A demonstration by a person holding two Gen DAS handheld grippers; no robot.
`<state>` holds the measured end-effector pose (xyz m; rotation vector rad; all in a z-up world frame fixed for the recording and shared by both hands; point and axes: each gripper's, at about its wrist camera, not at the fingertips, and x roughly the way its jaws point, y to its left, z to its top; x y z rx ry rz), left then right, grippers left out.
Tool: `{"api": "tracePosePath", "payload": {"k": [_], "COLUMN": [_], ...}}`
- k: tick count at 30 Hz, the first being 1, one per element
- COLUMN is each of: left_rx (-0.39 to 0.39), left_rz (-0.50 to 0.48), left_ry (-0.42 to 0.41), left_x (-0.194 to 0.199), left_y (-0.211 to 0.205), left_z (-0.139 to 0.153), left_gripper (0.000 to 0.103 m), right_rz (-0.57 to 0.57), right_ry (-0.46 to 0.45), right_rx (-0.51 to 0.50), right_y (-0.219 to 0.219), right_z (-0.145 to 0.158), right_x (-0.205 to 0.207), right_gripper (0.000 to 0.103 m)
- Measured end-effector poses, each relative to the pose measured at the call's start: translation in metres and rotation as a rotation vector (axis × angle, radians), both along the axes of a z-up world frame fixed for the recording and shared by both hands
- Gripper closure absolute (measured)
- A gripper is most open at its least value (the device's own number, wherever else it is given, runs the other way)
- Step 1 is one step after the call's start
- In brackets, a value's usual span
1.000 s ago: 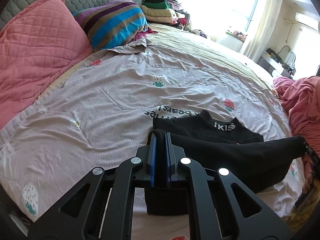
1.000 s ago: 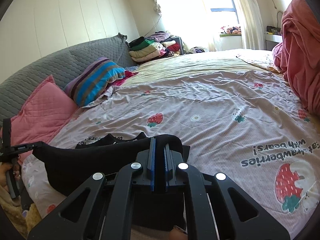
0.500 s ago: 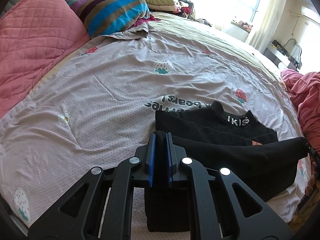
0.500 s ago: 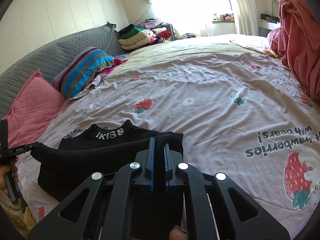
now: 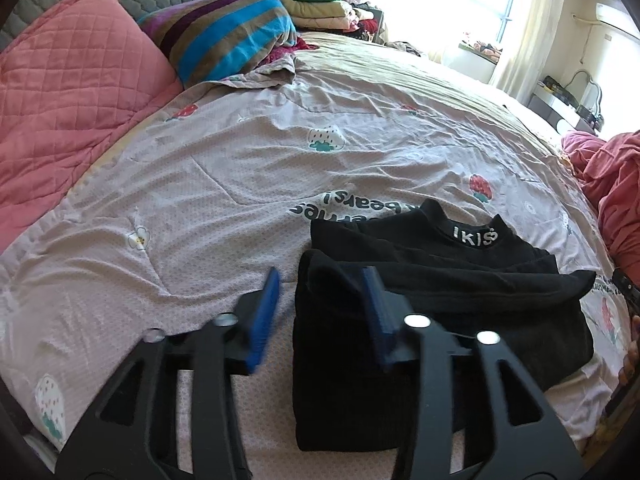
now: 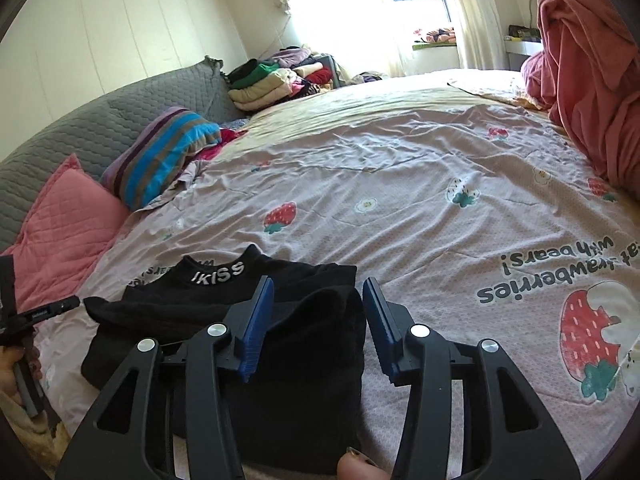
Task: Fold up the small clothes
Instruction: 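Lift the hem with both tools and fold it over toward the collar, then lay the folded hem on the shirt and open both tools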
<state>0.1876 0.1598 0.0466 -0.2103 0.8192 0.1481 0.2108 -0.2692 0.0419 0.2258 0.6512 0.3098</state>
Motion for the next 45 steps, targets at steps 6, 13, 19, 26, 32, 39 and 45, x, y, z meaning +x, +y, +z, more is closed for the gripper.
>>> {"api": "tracePosePath", "payload": {"k": [6,13,19,26,32,39,45], "left_rx": [0.01,-0.01,-0.004,0.033,0.058,0.078,0.035], "left_rz": [-0.004,-0.02,-0.106,-0.145,-0.138,-0.088,-0.024], "left_ry": [-0.022,-0.081,-0.033,0.074,0.11,0.111,0.082], "left_x": [-0.012,-0.036,-0.04,-0.018,0.013,0.052,0.06], "left_y": [-0.009,-0.02,-0.043,-0.059,-0.057,-0.038,-0.01], "left_z": [0.005,0.014,0.0,-0.042,-0.055,-0.053,-0.042], "left_gripper": [0.041,0.039,0.068,0.075,0.07,0.058,0.048], "right_rz": [0.028,0.087,0.171,0.202,0.188,0.121,0.018], "right_ry": [-0.028,-0.04,0.008,0.105,0.185,0.165,0.161], "right_rx": [-0.03,-0.119,-0.194,-0.316,-0.293,-0.301,-0.263], "right_y": [0.007,0.027,0.053,0.08,0.082,0.085,0.065], "right_z": [0.006,0.0,-0.018,-0.051,-0.07,-0.063,-0.057], "right_x": [-0.019,-0.038,-0.041,-0.02,0.022,0.069,0.094], "right_gripper": [0.041,0.04,0.067,0.069,0.069,0.071,0.068]}}
